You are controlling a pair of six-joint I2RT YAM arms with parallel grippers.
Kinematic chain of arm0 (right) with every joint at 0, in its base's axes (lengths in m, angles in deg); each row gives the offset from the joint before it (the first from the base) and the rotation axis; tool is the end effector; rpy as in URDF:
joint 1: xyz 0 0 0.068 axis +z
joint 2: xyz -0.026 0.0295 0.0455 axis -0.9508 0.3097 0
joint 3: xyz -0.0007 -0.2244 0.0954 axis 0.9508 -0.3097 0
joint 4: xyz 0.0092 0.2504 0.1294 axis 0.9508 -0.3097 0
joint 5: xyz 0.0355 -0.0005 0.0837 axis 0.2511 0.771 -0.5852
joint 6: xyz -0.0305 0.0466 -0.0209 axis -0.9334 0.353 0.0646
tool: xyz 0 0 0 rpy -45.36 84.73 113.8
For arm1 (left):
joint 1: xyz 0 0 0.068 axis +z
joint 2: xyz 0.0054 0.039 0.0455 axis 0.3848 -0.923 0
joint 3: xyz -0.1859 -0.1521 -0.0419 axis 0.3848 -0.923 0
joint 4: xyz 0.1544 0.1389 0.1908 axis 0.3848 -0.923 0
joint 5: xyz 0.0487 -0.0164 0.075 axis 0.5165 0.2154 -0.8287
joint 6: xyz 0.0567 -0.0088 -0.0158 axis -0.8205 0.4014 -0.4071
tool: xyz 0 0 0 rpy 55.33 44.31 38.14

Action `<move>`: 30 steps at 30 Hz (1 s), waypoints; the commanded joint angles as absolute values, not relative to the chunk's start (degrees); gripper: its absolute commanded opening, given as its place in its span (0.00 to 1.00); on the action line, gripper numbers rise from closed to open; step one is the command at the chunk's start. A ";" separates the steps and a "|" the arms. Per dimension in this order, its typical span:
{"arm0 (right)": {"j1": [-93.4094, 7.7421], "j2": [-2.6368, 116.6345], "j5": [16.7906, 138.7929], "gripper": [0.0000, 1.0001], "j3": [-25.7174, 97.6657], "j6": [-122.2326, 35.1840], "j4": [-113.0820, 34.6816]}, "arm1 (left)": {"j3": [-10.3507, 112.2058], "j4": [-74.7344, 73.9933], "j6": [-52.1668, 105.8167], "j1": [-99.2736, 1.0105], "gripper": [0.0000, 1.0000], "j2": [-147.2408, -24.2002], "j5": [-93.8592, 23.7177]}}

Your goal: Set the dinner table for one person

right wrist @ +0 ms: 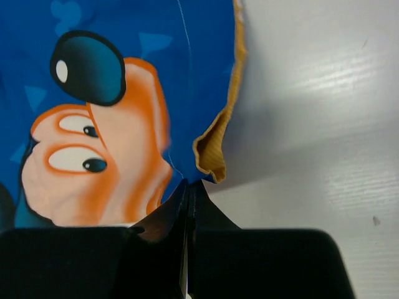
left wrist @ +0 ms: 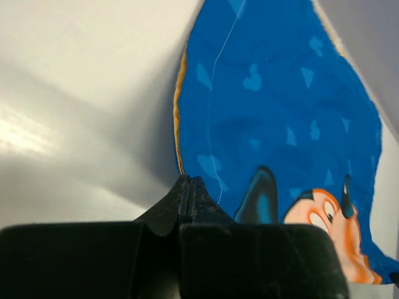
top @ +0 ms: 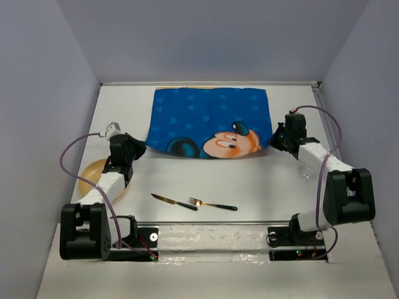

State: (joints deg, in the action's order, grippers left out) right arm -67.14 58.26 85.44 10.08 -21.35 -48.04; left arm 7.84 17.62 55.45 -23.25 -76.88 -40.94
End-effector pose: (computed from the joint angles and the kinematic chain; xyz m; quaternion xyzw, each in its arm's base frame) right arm 0.3320 0.0279 0.1733 0.1913 0.8934 0.1181 0.3889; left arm 0.2874 -0.0050 0.1783 -0.2611 0.7623 -0.2222 0.5490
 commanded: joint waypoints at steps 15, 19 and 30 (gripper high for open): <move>-67.57 48.09 85.16 0.00 -4.94 -14.30 -47.56 | -11.05 24.17 54.01 -23.07 0.00 -61.92 -39.64; -68.09 42.81 89.74 0.00 -6.00 -14.39 -50.12 | -10.08 17.57 53.65 -23.07 0.00 -57.44 -41.22; -68.09 35.51 88.86 0.00 -9.95 -12.37 -54.69 | -11.13 8.87 54.44 -23.07 0.00 -47.15 -40.61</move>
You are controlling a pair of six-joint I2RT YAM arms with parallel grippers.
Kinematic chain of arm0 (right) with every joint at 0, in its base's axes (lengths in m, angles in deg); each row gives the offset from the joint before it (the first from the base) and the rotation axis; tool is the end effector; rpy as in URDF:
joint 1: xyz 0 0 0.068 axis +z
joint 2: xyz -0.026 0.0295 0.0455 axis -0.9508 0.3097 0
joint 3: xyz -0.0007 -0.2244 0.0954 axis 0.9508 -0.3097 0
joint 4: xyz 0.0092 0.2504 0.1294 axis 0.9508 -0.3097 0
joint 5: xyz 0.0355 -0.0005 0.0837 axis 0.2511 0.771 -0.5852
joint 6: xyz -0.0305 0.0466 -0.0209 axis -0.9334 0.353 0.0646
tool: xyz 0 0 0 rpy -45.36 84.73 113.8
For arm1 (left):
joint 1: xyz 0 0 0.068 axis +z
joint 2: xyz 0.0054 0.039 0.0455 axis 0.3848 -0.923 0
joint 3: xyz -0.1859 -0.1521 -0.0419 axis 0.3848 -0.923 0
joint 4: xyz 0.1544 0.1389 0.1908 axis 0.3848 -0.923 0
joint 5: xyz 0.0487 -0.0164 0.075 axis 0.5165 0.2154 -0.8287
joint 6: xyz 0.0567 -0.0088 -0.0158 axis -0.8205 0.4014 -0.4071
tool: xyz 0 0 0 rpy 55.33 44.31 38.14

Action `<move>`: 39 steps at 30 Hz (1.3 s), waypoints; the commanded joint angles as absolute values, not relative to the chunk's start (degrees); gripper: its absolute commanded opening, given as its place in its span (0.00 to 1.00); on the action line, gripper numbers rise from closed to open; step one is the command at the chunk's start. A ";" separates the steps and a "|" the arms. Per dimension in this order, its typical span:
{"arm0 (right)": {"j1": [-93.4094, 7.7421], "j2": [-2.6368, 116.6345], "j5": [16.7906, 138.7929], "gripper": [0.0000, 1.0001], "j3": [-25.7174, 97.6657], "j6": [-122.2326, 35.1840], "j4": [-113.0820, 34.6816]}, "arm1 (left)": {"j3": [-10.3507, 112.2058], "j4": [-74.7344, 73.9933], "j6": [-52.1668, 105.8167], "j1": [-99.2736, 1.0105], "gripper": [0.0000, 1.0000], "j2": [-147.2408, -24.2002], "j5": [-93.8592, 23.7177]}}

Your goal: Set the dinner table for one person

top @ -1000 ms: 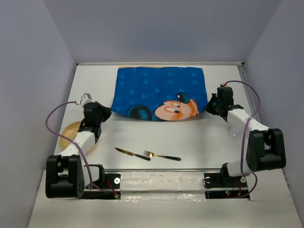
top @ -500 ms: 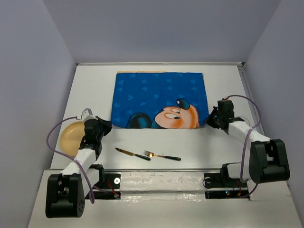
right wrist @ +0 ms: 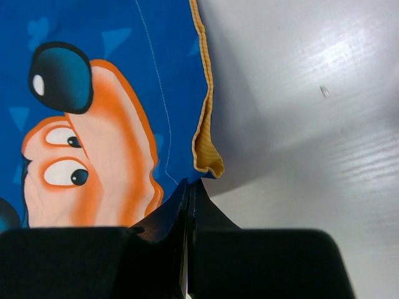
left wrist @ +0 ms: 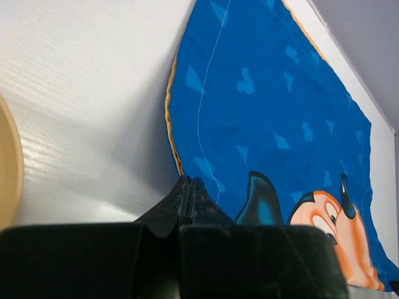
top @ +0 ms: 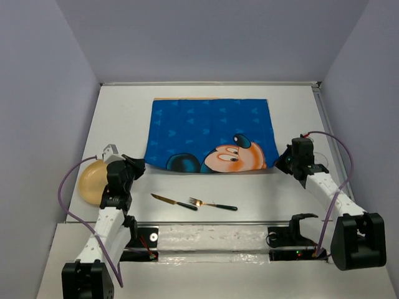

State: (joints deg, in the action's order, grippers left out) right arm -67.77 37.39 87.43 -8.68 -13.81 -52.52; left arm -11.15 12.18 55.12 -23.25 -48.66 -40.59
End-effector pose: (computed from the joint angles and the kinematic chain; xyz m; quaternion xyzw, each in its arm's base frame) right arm 0.2520 0.0169 0.1529 0.2632 0.8834 0.1197 0.3688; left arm 0.2142 -0.0044 0.1576 -0.2499 0.7449 -0.2316 0.5736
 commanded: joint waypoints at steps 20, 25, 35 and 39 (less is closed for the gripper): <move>-68.09 28.57 82.89 0.45 -4.16 -16.32 -58.91 | -5.51 0.16 57.78 -23.07 0.75 -35.72 -37.71; -67.14 26.55 75.09 0.44 -1.96 -17.03 -56.72 | -0.09 0.34 56.39 -23.07 0.99 -35.98 -37.18; -34.28 44.62 82.08 0.43 11.12 -10.35 -41.88 | 23.21 0.34 45.58 -23.07 0.99 -38.87 -33.49; -24.08 61.49 84.20 0.43 24.73 -11.31 -39.31 | 32.53 1.74 43.55 -23.07 0.99 -41.25 -30.25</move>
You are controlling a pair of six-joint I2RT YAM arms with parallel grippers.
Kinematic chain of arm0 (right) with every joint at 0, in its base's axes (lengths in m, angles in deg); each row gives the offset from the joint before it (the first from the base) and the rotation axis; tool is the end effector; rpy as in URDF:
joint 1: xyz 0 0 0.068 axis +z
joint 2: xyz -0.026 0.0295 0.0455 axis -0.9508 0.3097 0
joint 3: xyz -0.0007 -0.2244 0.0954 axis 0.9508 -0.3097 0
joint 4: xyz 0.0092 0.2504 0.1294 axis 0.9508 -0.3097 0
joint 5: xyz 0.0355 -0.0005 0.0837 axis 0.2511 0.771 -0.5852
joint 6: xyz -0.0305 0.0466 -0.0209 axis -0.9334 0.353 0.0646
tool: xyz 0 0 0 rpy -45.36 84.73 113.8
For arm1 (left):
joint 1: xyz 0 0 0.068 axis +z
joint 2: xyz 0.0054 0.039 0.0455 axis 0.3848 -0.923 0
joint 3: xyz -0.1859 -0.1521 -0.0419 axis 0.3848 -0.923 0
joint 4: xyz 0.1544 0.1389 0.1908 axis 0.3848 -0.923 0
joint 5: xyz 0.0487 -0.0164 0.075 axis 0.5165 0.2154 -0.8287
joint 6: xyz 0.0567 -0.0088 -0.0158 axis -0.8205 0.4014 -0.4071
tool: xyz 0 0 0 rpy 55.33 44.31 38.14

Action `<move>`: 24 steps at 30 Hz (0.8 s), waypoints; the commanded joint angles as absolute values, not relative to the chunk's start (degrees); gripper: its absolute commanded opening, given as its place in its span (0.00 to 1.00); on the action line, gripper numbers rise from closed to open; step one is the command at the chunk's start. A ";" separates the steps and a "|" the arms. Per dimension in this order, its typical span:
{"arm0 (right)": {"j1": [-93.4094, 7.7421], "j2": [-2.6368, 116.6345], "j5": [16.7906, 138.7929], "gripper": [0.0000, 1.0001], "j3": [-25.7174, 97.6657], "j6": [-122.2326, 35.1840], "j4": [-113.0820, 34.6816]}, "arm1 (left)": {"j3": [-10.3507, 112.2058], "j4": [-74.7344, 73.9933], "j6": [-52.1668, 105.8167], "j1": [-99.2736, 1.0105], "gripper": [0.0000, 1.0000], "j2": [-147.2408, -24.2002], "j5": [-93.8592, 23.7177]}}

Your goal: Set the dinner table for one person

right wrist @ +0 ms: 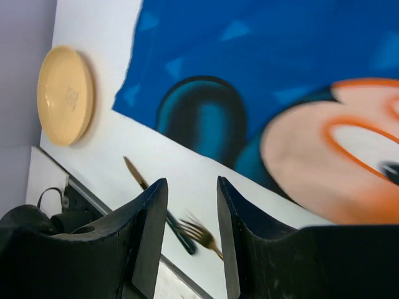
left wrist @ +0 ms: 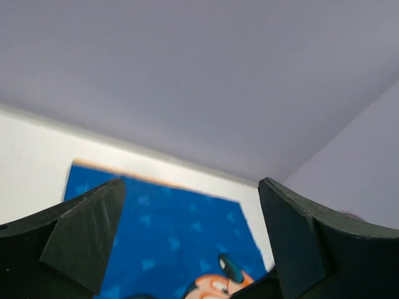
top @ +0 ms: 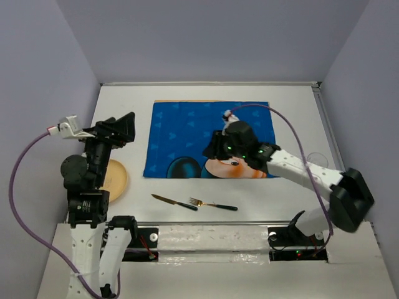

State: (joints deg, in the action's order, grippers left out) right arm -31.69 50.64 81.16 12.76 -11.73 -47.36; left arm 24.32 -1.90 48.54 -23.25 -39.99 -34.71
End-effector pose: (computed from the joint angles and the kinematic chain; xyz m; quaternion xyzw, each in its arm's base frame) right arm 0.2486 0.2148 0.2327 -0.0309 0.8697 0.3374 0.3590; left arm 0.1692 -0.0084 0.3933 -0.1101 0.5897 -0.2760 0.7510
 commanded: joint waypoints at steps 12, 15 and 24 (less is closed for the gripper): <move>-10.01 101.14 77.61 0.44 63.94 -14.31 -44.49 | 32.89 1.39 35.37 -29.04 0.99 -41.25 -29.79; -9.48 105.89 75.16 0.51 70.63 -12.90 -45.72 | 34.65 1.65 37.83 -30.19 0.99 -42.22 -31.46; -7.80 122.77 70.14 0.67 91.01 -8.16 -50.82 | 37.38 6.14 44.52 -35.81 0.99 -39.67 -36.74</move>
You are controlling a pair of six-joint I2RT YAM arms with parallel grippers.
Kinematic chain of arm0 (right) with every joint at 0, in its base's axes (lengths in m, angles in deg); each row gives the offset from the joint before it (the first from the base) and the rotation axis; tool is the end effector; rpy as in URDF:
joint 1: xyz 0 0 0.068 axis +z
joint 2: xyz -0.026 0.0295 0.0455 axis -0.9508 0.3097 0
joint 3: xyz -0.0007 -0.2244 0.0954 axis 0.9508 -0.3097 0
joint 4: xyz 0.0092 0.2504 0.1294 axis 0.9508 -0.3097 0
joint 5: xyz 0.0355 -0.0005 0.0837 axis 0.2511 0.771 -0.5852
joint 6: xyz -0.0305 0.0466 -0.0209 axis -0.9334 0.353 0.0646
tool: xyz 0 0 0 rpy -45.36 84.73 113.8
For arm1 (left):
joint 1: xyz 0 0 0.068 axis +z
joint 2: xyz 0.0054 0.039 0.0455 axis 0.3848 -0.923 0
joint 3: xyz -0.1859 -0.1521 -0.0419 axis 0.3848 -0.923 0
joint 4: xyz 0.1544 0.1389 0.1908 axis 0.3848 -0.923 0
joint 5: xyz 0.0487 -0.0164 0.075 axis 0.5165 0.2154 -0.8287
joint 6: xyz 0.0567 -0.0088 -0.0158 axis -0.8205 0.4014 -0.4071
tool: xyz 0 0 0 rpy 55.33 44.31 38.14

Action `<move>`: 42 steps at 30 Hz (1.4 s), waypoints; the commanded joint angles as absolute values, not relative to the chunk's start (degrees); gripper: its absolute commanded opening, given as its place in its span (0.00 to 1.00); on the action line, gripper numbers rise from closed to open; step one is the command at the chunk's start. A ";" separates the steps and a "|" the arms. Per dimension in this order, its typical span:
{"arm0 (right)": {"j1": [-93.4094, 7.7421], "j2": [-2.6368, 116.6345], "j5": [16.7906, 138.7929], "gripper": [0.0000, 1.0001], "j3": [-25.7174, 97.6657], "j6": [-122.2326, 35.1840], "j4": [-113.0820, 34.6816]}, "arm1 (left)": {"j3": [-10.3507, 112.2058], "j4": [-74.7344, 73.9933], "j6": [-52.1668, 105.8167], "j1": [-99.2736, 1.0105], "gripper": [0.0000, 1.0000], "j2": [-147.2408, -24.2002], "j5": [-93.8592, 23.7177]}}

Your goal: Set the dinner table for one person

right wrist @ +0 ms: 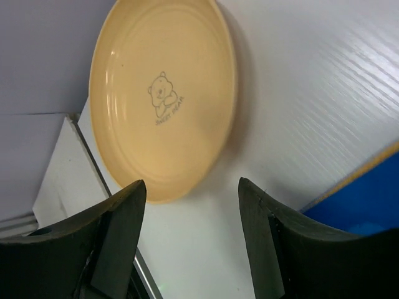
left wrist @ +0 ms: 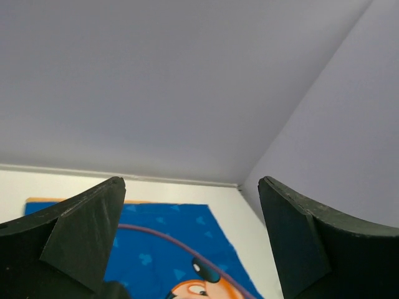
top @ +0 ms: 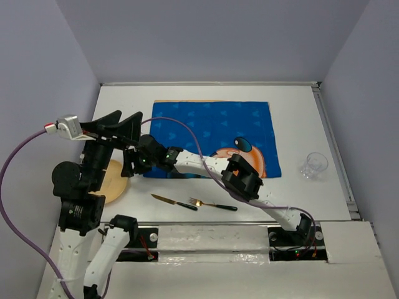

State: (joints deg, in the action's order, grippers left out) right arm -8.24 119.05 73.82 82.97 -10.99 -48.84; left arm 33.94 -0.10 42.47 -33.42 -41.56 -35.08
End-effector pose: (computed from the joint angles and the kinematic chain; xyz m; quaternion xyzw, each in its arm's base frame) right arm 0.2483 0.5224 0.1569 -0.2314 0.8347 0.4398 0.2371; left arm 0.1408 -0.0332 0.4499 -0.0147 0.5296 -0.3118 0.7888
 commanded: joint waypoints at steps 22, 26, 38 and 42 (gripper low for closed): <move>-7.27 133.51 72.24 0.12 97.02 5.39 -46.25 | 28.15 7.20 37.22 -43.81 0.99 -27.45 -48.78; -7.27 129.73 74.26 0.04 93.32 4.24 -43.88 | 28.33 6.49 36.69 -44.43 0.99 -27.01 -48.96; -10.43 105.49 85.07 0.00 78.84 -3.84 -43.79 | 36.06 6.04 50.21 -44.60 0.99 -32.54 -51.08; -18.14 95.12 86.92 0.00 59.46 -3.40 -43.35 | 37.55 7.54 65.56 -44.60 0.99 -38.15 -47.21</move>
State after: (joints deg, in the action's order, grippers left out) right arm -10.42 106.20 81.42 71.76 -2.33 -47.03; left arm 35.05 3.50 50.56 -44.39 -32.29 -51.04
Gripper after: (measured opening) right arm 0.110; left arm 0.989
